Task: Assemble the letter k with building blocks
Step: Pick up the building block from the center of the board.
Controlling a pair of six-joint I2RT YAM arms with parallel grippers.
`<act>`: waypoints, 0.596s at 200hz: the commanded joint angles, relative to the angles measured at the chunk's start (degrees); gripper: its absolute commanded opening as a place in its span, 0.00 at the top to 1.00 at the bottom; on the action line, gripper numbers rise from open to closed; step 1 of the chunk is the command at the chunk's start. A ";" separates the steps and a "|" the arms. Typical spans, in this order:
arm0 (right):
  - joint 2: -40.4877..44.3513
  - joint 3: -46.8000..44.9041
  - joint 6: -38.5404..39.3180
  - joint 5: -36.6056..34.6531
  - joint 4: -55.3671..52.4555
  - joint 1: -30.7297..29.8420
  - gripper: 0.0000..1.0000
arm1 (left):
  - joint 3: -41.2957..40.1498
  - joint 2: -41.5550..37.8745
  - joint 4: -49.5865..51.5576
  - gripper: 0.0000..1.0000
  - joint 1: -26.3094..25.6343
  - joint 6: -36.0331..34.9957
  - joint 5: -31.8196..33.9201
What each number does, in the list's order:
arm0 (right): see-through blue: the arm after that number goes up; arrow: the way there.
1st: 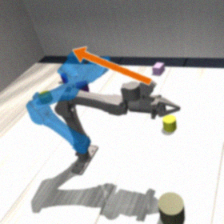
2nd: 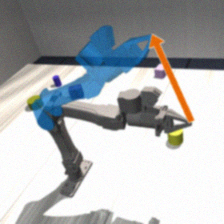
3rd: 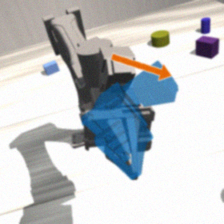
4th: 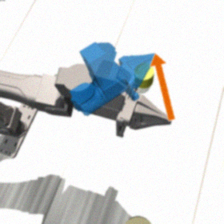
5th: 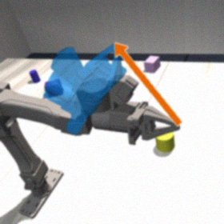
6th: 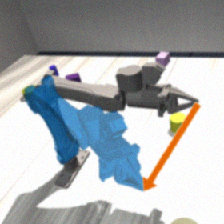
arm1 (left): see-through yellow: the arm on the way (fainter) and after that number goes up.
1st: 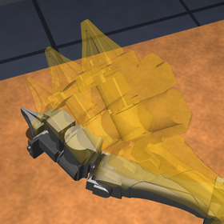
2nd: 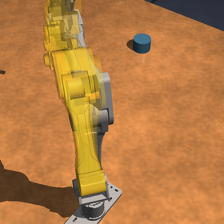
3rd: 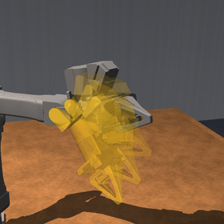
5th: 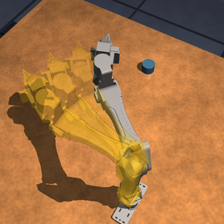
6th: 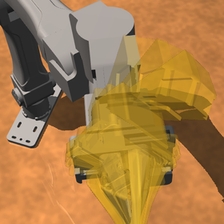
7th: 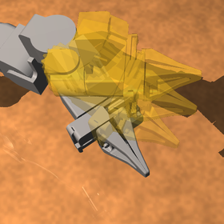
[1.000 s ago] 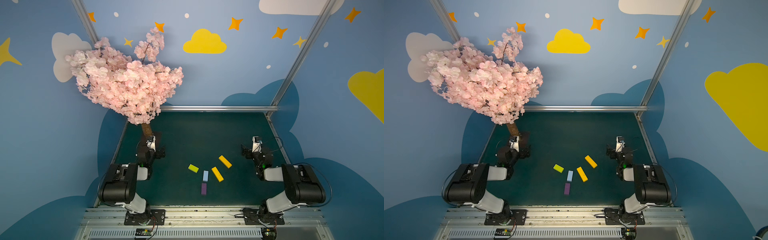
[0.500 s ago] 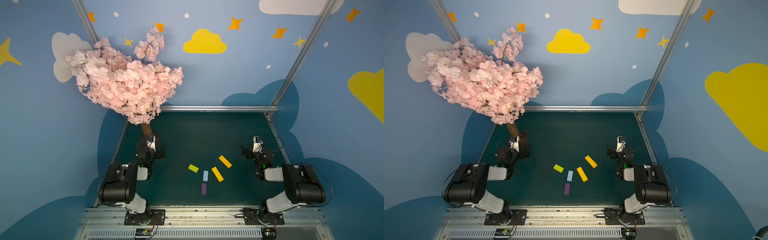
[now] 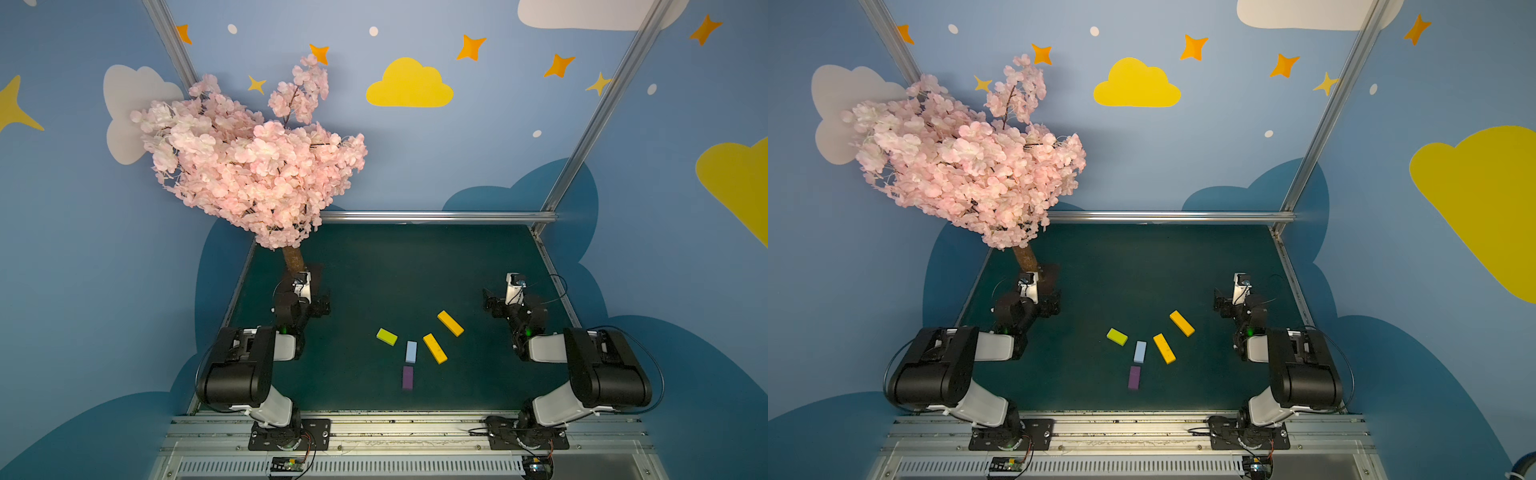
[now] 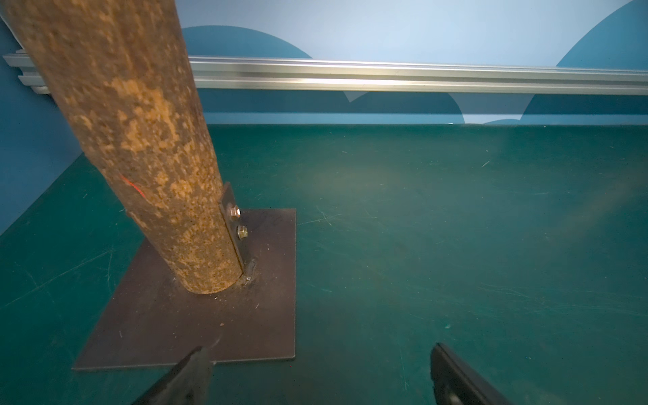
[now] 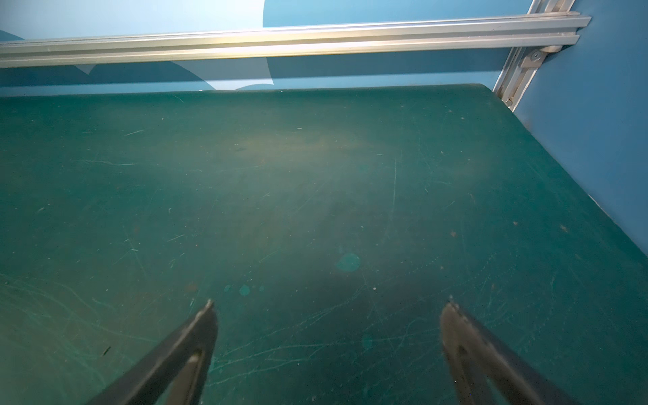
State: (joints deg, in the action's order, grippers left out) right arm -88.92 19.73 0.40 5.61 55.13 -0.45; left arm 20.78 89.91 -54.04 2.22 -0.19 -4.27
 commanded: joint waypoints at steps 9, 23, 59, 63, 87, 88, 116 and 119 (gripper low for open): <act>0.37 -0.31 -1.45 -3.10 1.91 0.28 0.01 | -2.87 -1.60 -4.50 0.04 -1.33 -0.69 3.52; 1.62 -1.51 -0.75 -3.73 3.32 -0.19 0.01 | -4.53 -4.85 -4.85 0.04 -2.28 -0.81 6.39; 8.64 0.33 3.00 -7.40 -6.08 -4.06 0.01 | -3.98 -15.83 4.11 0.00 -6.46 -3.49 13.68; 9.65 0.77 3.44 -7.59 -7.63 -4.45 0.01 | -3.66 -16.84 4.93 0.00 -7.07 -3.81 14.26; 15.94 4.91 2.45 -18.03 -18.31 -8.17 0.01 | -0.70 -21.06 9.57 0.00 -8.50 0.15 14.68; 16.22 5.12 2.34 -18.54 -18.79 -8.30 0.01 | -0.59 -21.12 9.66 0.00 -8.57 0.43 14.62; 23.43 10.45 -7.18 -21.75 -29.37 -10.00 0.01 | 5.45 -21.23 16.98 0.00 -8.83 11.60 16.04; 24.05 10.98 -8.46 -20.90 -30.33 -10.01 0.01 | 6.99 -21.32 20.40 0.00 -8.75 13.39 16.21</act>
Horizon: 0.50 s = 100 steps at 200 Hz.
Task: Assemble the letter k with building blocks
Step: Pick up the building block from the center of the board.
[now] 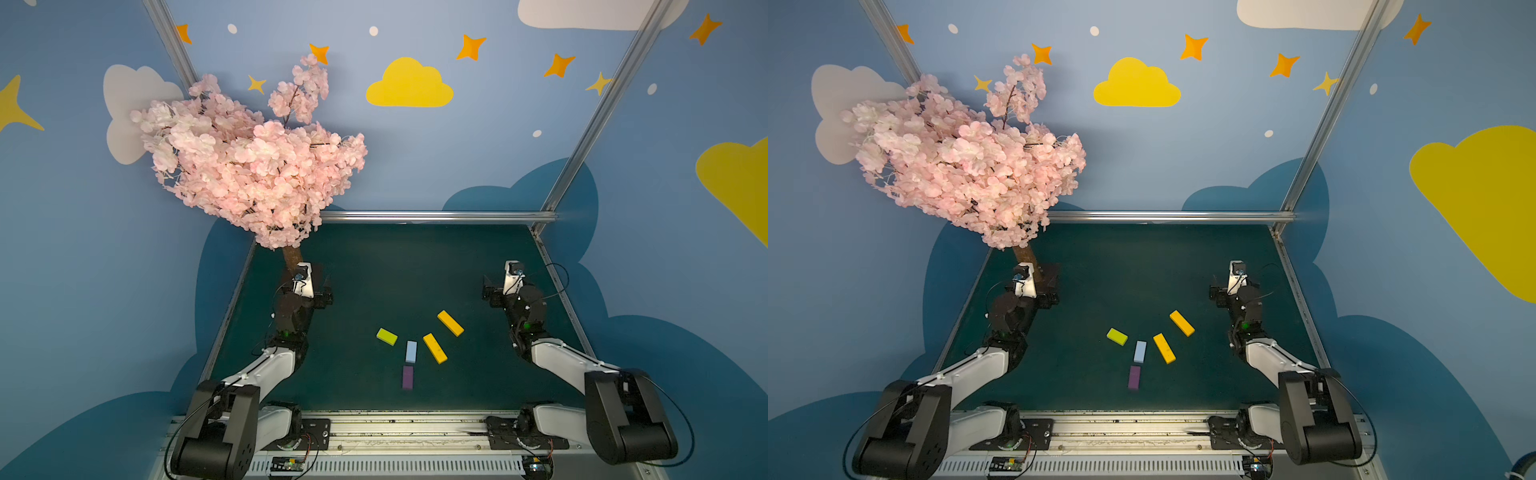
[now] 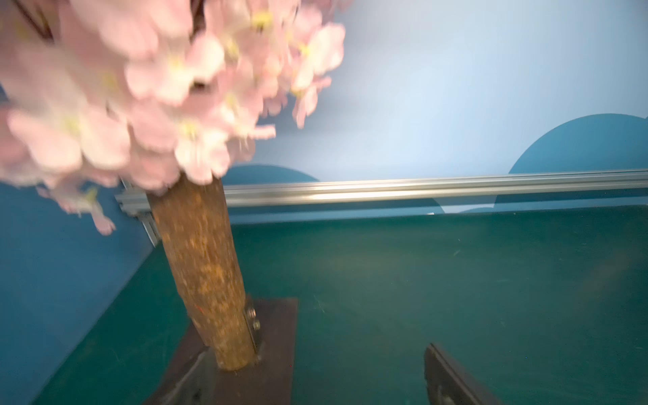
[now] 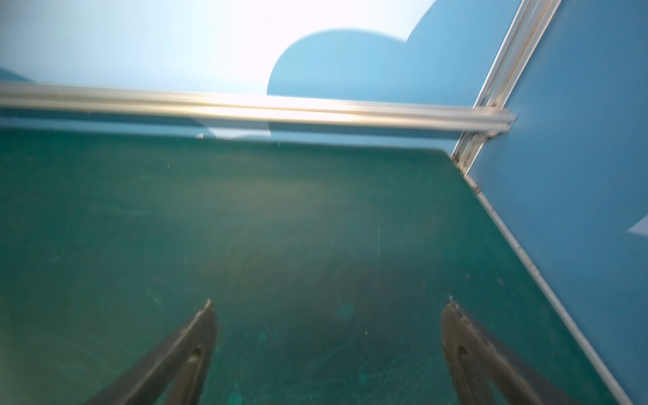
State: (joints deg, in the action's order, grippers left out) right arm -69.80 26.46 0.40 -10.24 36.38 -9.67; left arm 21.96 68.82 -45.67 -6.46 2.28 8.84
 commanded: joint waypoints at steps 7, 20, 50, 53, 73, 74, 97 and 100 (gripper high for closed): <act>6.09 5.11 -10.53 -1.67 -13.11 -0.79 0.01 | 9.45 -0.03 18.57 0.00 0.04 13.19 1.88; 7.36 6.04 -12.93 7.00 -14.15 -0.77 0.01 | 13.95 1.23 23.86 0.00 -0.21 13.76 -3.76; 4.97 9.32 -15.90 11.14 -16.97 -4.19 0.01 | 18.94 2.11 29.12 0.00 -1.54 26.37 -0.40; 4.61 9.74 -16.77 9.91 -17.52 -4.62 0.01 | 19.75 2.08 30.55 0.00 -1.48 27.18 -0.90; 1.47 16.71 -23.15 1.85 -28.01 -6.81 0.01 | 24.92 2.18 37.79 0.00 -2.84 28.25 -5.20; 1.36 17.10 -23.55 1.60 -28.50 -6.87 0.01 | 25.12 2.23 38.21 0.00 -2.94 28.36 -5.13; 0.19 20.79 -26.05 10.46 -32.45 -7.57 0.01 | 30.48 3.38 44.95 0.00 -3.95 31.33 -11.83; 0.19 21.14 -25.58 14.33 -32.76 -7.22 0.01 | 30.84 3.43 45.18 0.00 -3.87 31.90 -13.46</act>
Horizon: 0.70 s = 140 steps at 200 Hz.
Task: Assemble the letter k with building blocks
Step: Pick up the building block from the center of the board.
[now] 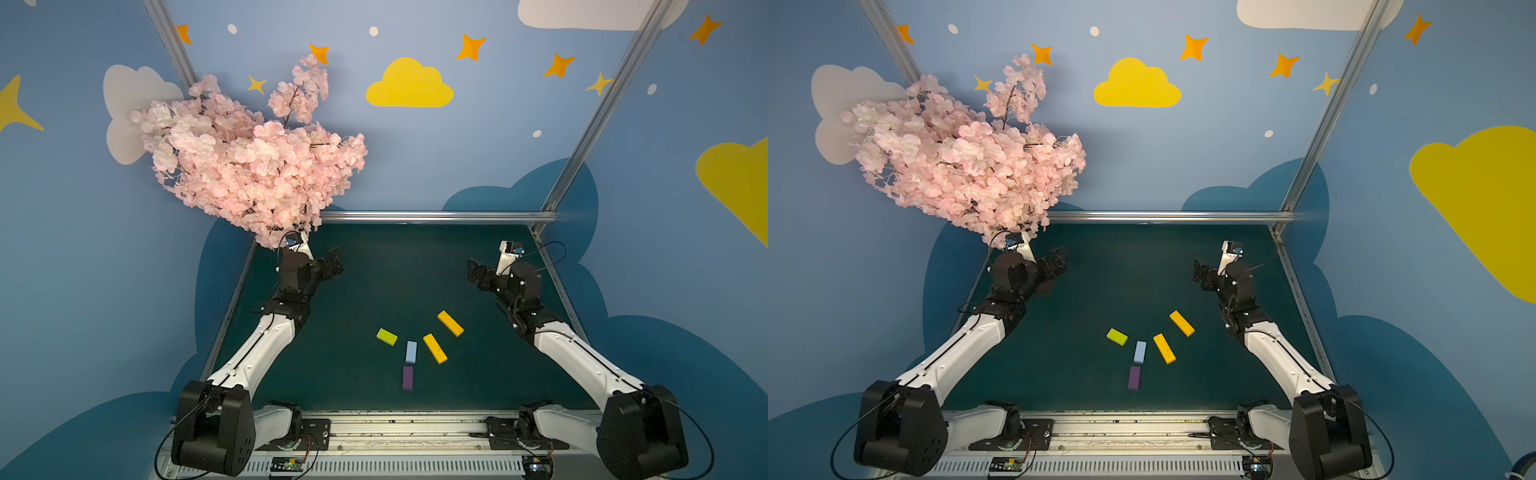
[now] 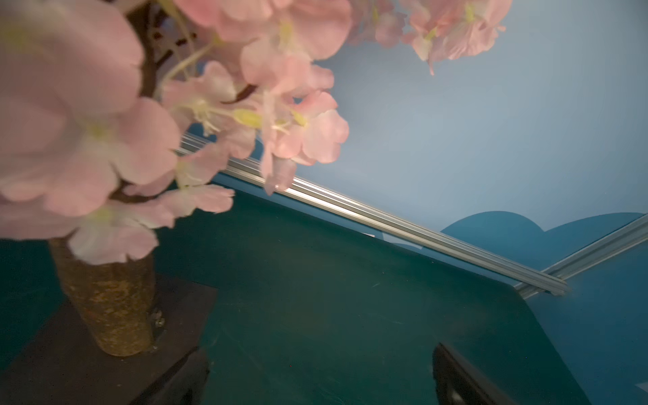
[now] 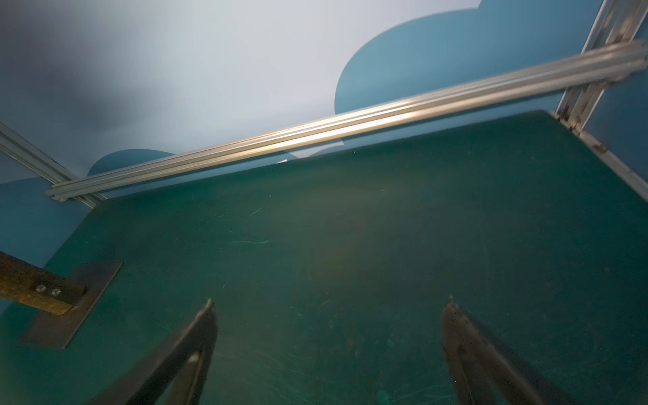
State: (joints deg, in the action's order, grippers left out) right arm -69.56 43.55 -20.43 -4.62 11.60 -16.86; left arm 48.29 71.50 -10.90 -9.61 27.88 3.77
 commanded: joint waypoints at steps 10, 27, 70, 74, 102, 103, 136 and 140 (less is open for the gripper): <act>-0.27 4.68 -5.91 15.45 -6.62 0.06 0.01 | 4.65 1.11 8.81 0.00 -0.52 7.41 -14.40; -2.26 3.43 -9.36 25.66 2.52 0.36 0.01 | 3.19 1.88 1.71 0.00 -0.15 10.77 -24.42; -8.72 8.27 -9.23 39.61 5.59 -1.78 0.01 | 0.50 9.45 -23.62 0.00 0.29 27.96 -42.04; -8.63 8.57 -8.26 39.07 4.63 -2.27 0.01 | 0.92 10.53 -24.93 0.00 0.29 29.64 -43.13; -6.51 11.57 2.66 27.65 -7.68 -7.56 0.01 | 4.04 14.43 -23.45 0.06 -0.73 37.37 -46.84; -6.40 11.69 3.02 27.30 -8.10 -7.70 0.01 | 4.02 14.48 -23.02 0.06 -0.79 37.57 -46.75; -5.69 13.93 9.15 19.15 -15.59 -11.33 0.01 | -1.47 13.75 -28.53 0.16 -1.29 41.71 -44.54; -5.76 13.89 9.17 18.73 -15.65 -11.57 0.01 | -2.62 13.88 -33.00 0.16 -1.17 43.25 -45.38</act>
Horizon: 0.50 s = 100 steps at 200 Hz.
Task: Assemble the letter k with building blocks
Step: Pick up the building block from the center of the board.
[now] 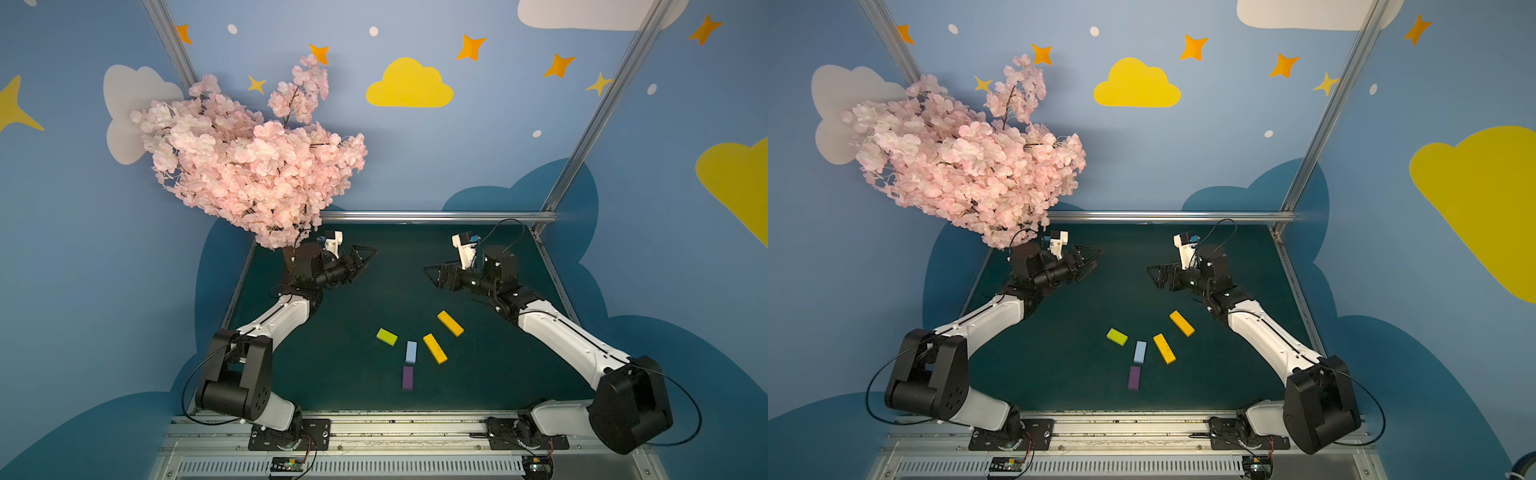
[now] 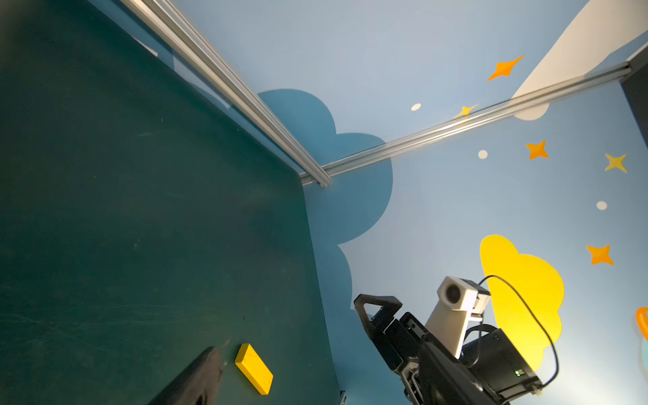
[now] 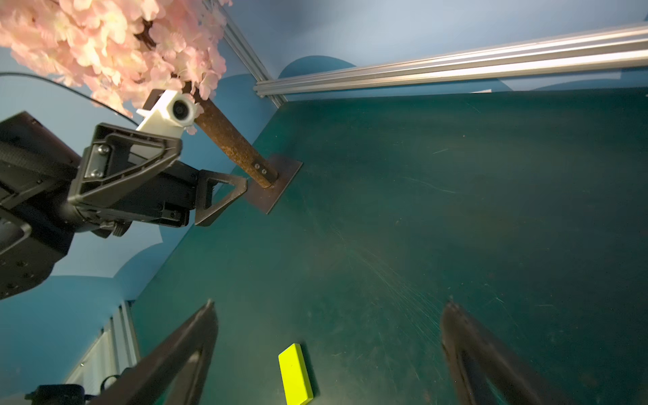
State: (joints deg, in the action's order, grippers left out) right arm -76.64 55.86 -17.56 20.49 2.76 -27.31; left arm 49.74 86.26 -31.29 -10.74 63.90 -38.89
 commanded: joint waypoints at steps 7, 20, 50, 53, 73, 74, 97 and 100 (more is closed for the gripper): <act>1.34 1.48 6.32 -6.84 -6.86 -1.24 0.01 | -5.98 -0.51 -21.09 0.15 0.47 10.85 -3.24; 1.32 1.46 6.28 -6.78 -6.57 -1.54 0.01 | -8.99 0.02 -36.34 0.00 0.72 15.59 -0.49; 0.65 1.79 5.79 -7.07 -5.84 -2.13 0.01 | -6.86 -0.84 -41.40 0.00 0.31 20.11 0.02; 0.58 1.84 5.79 -7.12 -5.91 -2.20 0.01 | -6.36 -1.09 -39.97 0.00 0.17 20.19 -0.28; 0.36 1.91 5.48 -7.04 -5.69 -2.48 0.01 | -4.91 -3.18 -36.46 0.00 -0.59 20.83 -0.46; 0.40 1.94 5.46 -7.04 -5.68 -2.48 0.01 | -4.91 -3.32 -36.42 0.00 -0.59 20.74 -0.34; 0.43 2.24 5.09 -7.14 -5.80 -2.70 0.01 | -4.17 -9.83 -26.26 0.00 -1.28 15.85 1.32; 0.43 2.20 5.01 -7.13 -5.76 -2.81 0.01 | -3.57 -11.04 -22.86 0.00 -1.34 14.37 1.27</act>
State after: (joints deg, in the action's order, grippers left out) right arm -76.01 56.47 -12.80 14.09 -2.07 -29.54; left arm 43.97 82.04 -63.11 -11.42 82.21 -38.54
